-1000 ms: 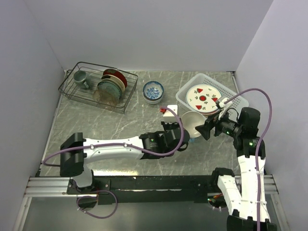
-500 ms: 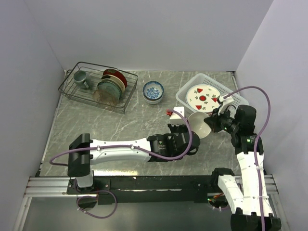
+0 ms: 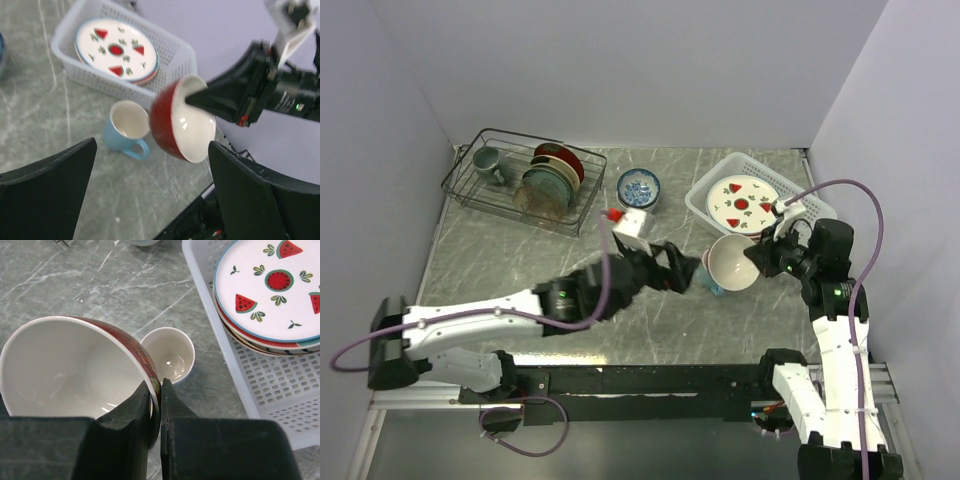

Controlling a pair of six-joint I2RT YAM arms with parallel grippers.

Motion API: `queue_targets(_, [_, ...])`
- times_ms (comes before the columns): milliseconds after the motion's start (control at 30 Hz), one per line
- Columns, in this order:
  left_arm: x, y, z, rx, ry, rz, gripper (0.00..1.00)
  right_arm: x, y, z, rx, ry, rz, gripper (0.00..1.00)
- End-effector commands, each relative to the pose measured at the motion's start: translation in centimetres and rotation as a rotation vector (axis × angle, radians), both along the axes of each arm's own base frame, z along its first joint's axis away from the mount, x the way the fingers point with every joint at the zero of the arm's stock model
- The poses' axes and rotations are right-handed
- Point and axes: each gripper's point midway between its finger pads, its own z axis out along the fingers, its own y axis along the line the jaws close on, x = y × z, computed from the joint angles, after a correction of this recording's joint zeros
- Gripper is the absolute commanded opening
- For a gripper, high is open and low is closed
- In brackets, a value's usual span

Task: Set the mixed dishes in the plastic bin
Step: Pick up the bowl from the center of the board, then place the bowl in the plastic bin.

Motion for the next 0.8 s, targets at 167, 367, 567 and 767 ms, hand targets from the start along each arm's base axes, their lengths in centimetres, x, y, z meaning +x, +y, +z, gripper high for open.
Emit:
queue_targets(167, [4.0, 8.5, 2.8, 0.108, -0.141, -0.109, 0.99, 2.6, -1.9, 4.8, 0.034, -0.131, -0.069, 0.00])
queue_targets(367, [7.4, 14.5, -0.1, 0.346, -0.163, 0.003, 0.99, 4.0, -4.1, 5.1, 0.057, -0.106, -0.134, 0.00])
queue_targets(567, [8.2, 17.0, -3.3, 0.467, -0.183, 0.081, 0.99, 5.0, -7.9, 5.6, 0.021, -0.108, -0.249, 0.00])
queue_targets(767, [8.2, 17.3, -3.7, 0.478, -0.180, 0.090, 0.99, 6.0, -10.6, 5.8, 0.001, -0.111, -0.353, 0.00])
